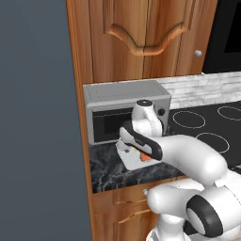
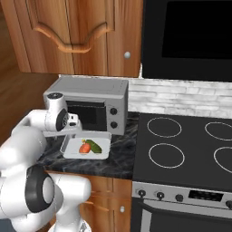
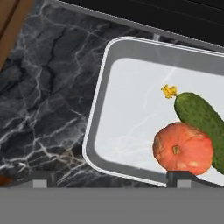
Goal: Take the cucumber and squash out of the freezer and place them in the tupperware container on the counter. Then put the tupperware containing the vegetables back in the freezer.
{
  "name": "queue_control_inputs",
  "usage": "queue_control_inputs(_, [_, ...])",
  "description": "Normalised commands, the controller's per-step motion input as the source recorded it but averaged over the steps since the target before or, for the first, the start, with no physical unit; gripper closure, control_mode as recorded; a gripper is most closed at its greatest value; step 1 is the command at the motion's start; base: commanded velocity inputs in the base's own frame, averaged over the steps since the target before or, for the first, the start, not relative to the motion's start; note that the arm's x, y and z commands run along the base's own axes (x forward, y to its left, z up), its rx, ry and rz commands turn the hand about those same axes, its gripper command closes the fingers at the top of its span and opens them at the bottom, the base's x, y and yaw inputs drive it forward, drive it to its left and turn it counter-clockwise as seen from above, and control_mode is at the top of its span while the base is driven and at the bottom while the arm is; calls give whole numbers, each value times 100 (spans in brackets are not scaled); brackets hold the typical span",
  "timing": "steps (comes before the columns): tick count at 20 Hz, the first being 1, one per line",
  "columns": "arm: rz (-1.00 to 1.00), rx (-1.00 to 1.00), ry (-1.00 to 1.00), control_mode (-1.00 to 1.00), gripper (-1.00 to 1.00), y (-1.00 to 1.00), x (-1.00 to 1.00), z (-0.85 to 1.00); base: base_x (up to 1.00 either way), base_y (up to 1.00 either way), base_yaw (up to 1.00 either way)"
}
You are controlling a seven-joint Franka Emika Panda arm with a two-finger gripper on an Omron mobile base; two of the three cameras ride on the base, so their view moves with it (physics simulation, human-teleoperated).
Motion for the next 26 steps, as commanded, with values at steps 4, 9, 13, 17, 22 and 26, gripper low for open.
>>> queue_control_inputs(4, [-6,-8,0,-100,-100,24,0,-48,0,0,0])
queue_control_inputs(9, [-8,-1,0,-100,-100,15,8,-21,0,0,0])
queue_control_inputs(13, [-4,0,1,-100,-100,0,25,-3,0,0,0])
queue_control_inputs(17, [-4,0,0,-100,-100,7,13,-19,0,0,0])
queue_control_inputs(22, [-1,0,0,-100,-100,10,0,-30,0,0,0])
queue_control_inputs(26, [0,0,0,-100,-100,1,5,-28,0,0,0])
